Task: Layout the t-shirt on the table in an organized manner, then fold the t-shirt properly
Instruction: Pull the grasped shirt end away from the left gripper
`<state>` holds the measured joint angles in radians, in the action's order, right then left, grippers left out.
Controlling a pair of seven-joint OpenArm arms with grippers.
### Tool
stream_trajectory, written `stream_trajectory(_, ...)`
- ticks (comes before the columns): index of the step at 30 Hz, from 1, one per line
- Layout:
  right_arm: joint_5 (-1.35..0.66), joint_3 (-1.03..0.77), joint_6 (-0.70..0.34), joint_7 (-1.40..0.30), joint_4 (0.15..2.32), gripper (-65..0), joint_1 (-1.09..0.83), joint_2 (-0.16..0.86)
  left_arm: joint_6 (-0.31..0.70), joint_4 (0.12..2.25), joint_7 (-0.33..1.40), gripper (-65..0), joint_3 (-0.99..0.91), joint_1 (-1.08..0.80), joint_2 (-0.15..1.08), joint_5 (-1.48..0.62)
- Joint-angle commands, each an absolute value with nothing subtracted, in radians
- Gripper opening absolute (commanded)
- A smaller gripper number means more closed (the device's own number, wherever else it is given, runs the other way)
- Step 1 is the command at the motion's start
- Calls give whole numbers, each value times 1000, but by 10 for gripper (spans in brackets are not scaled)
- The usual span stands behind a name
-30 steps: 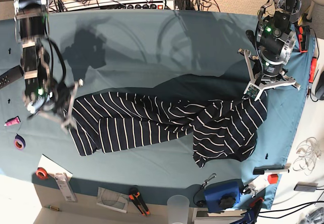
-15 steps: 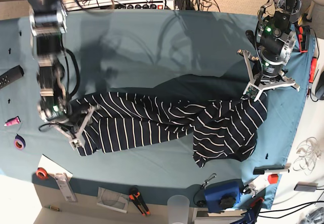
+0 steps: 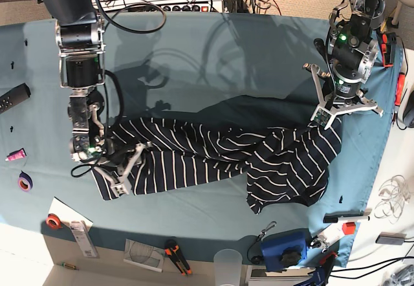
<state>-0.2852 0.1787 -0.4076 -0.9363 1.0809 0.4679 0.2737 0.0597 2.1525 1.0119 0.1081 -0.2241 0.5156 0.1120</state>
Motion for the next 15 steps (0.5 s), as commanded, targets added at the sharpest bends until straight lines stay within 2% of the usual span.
stream_trajectory(1,-294,175,-410,-937,1097,-411,493,277,49,2170,994,-650,101,-216,526,127)
stream_trajectory(6,-286,175,-394,-918,1097,-628,493,277,49,2170,994,-650,101,-216,526,127)
stream_trajectory(7,-272,175,-391,-901,1097,-650,493,277,49,2170,994,-650,101,-216,526,127)
stream_trajectory(15,-274,175,-392,-899,1143,-650,498,278,49,2170,994,-650,101,-216,527,127)
